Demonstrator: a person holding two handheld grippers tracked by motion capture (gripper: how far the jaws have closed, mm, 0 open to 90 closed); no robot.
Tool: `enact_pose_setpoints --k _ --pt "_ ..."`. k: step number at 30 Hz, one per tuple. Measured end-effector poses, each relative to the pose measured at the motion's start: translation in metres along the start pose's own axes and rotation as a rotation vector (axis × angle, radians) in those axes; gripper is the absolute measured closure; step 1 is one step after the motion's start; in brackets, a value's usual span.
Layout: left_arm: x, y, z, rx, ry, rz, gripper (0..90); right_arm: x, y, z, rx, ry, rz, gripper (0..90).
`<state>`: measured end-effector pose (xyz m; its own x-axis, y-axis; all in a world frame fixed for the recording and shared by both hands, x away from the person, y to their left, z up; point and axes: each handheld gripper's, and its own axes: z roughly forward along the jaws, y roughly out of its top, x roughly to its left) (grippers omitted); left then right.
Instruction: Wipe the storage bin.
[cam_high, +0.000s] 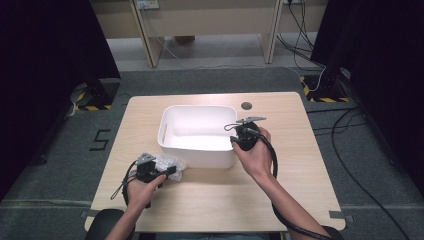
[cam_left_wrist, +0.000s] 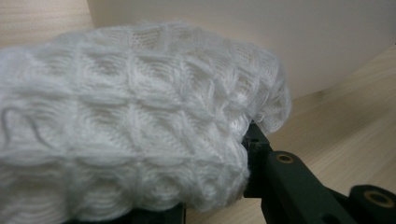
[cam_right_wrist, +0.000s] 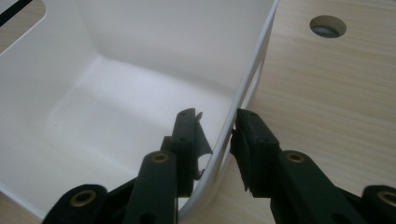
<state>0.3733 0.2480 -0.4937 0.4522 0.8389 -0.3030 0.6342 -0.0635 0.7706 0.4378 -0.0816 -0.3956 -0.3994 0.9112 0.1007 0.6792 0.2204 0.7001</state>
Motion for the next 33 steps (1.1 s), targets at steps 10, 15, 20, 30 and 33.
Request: enact_pose_setpoints --k 10,15,20,30,33 --pt "-0.001 -0.001 0.002 0.003 -0.003 0.0 75.3 0.0 0.0 0.0 -0.004 -0.003 -0.006 70.3" --pt "-0.007 -0.001 0.005 0.006 -0.008 0.015 75.3 0.0 -0.001 0.0 -0.004 -0.004 -0.004 70.3" --pt "-0.011 0.0 0.009 0.006 -0.012 0.023 75.4 0.0 0.0 0.0 -0.004 -0.004 -0.005 70.2" --pt "-0.015 0.0 0.013 0.001 -0.027 0.028 75.3 0.0 -0.001 0.0 -0.004 -0.005 -0.002 70.1" --pt "-0.016 0.0 0.012 -0.004 -0.034 0.026 75.3 0.0 -0.001 0.0 -0.004 -0.004 0.0 70.0"
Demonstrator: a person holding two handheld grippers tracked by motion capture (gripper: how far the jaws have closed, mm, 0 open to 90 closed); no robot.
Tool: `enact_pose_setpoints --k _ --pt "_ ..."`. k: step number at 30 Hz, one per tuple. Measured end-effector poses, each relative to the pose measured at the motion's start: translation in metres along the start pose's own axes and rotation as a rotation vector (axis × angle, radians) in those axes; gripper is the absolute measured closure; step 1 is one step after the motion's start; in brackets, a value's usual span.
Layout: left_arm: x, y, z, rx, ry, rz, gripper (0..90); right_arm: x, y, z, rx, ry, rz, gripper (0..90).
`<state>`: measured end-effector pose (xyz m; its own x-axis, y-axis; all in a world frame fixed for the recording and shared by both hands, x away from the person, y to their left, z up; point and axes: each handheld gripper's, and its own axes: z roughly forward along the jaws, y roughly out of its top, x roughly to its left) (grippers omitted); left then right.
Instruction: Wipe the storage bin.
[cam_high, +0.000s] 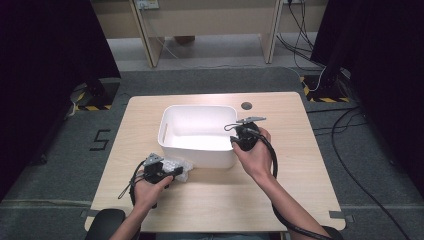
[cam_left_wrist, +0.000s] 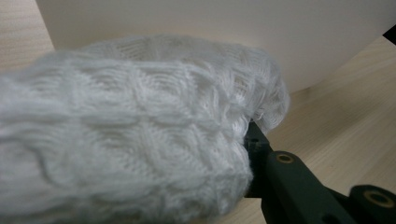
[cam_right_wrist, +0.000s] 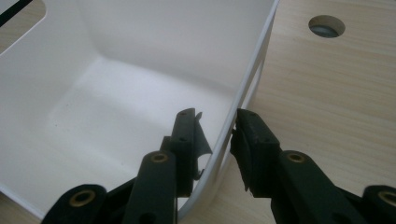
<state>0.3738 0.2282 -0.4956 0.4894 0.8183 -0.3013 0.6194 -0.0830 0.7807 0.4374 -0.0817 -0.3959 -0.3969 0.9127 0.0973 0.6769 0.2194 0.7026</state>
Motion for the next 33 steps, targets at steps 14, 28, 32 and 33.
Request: enact_pose_setpoints --k 14,28,32,33 --pt "-0.011 0.01 -0.008 -0.054 -0.028 0.011 75.4 0.0 0.0 0.0 -0.002 0.002 0.002 70.0" --pt "-0.019 0.021 -0.017 -0.087 -0.041 0.02 75.3 0.0 0.0 0.0 -0.003 0.003 0.002 70.0" --pt "-0.021 0.025 -0.019 -0.093 -0.044 0.026 75.3 0.0 0.0 0.0 -0.004 0.004 0.004 69.9" --pt "-0.021 0.026 -0.02 -0.097 -0.046 0.029 75.3 0.0 0.0 0.0 -0.004 0.004 0.005 69.9"
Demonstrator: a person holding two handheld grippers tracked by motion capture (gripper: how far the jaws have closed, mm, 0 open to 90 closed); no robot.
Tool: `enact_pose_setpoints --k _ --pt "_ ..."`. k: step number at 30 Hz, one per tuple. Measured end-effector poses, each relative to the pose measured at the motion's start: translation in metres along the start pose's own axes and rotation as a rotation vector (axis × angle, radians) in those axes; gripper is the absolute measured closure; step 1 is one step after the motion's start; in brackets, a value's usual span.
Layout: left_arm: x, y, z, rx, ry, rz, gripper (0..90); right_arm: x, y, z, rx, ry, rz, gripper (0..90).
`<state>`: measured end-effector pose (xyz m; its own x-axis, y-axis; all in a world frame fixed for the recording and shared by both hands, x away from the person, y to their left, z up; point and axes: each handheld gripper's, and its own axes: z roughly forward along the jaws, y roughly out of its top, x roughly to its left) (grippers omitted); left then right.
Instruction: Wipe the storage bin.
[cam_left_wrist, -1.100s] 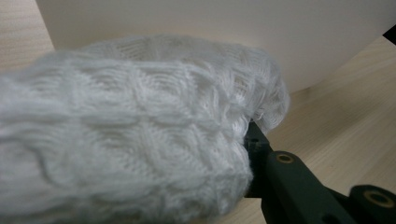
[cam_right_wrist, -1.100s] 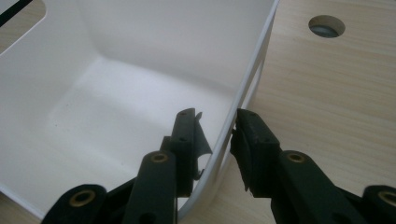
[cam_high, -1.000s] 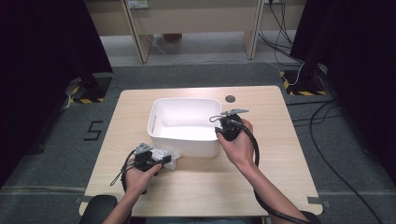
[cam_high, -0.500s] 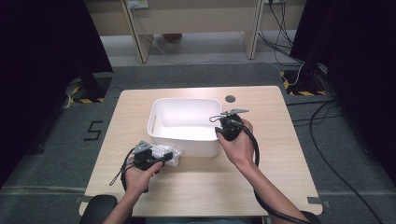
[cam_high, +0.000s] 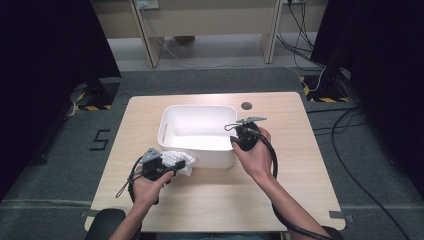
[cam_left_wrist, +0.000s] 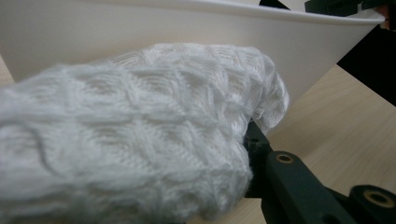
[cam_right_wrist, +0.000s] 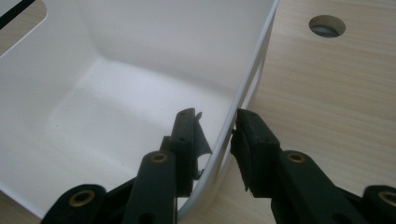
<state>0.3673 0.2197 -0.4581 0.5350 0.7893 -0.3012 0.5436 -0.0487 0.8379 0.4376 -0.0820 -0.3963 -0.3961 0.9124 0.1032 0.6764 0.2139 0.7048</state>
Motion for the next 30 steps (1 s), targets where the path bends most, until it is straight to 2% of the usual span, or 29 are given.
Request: enact_pose_setpoints --k 9,30 --pt "-0.002 0.005 -0.003 -0.008 -0.006 0.011 75.3 0.0 0.0 0.0 -0.001 0.004 0.002 69.8" --pt "-0.013 0.01 0.002 -0.017 -0.021 0.03 75.2 0.0 0.0 0.0 -0.002 0.007 0.01 69.6"
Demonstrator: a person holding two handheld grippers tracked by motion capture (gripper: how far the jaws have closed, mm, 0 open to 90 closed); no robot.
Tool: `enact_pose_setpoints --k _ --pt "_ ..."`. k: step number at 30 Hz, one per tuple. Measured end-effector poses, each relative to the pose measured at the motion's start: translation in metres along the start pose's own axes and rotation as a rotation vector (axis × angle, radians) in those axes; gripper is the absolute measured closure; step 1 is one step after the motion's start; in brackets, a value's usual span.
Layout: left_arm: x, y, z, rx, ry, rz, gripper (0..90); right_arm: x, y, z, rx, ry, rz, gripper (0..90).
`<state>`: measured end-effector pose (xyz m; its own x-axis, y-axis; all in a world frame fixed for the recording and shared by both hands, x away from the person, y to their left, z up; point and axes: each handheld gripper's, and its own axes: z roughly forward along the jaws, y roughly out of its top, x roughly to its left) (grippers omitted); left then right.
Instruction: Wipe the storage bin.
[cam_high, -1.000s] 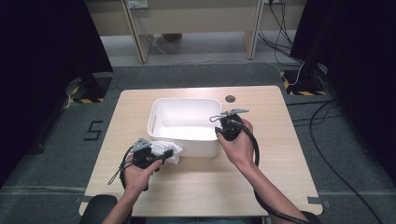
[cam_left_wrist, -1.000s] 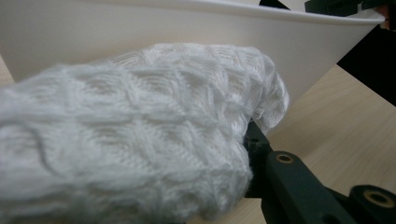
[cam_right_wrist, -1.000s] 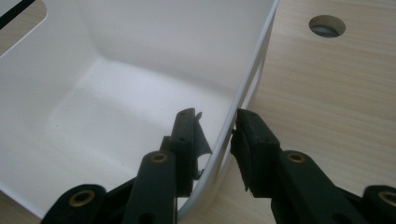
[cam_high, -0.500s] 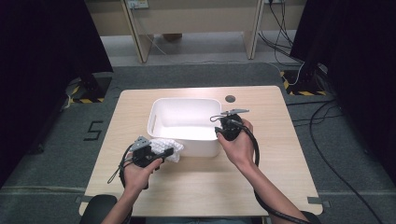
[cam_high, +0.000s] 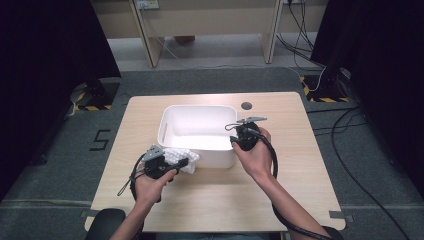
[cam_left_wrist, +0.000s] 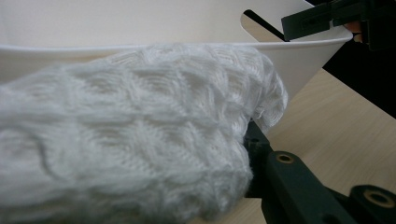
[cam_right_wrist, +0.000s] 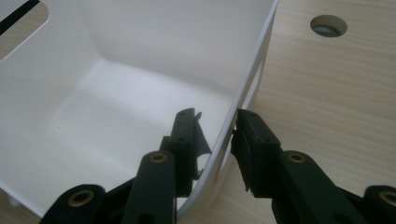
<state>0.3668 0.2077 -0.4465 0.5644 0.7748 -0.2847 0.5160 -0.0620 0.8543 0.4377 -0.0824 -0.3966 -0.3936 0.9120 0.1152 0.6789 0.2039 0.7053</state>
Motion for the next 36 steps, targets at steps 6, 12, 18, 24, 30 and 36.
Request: enact_pose_setpoints --k 6,12,18,24,30,36 --pt "-0.003 0.001 0.003 0.0 -0.003 0.007 75.2 0.0 0.0 0.0 0.001 -0.001 0.001 69.4" --pt "-0.003 0.001 0.004 -0.004 -0.002 0.006 75.2 0.0 0.0 0.0 0.0 0.0 0.002 69.2" --pt "-0.002 0.0 0.005 -0.008 0.005 0.01 75.2 0.0 0.0 0.0 -0.001 0.001 0.002 68.9" --pt "-0.004 -0.003 0.008 -0.01 0.014 0.02 75.3 0.0 0.0 0.0 -0.001 0.001 0.003 68.8" --pt "-0.004 -0.007 0.012 -0.002 0.016 0.024 75.3 0.0 0.0 0.0 -0.002 0.001 0.003 68.6" --pt "-0.004 -0.011 0.017 0.013 0.02 0.027 75.3 0.0 0.0 0.0 -0.003 0.005 0.005 68.2"
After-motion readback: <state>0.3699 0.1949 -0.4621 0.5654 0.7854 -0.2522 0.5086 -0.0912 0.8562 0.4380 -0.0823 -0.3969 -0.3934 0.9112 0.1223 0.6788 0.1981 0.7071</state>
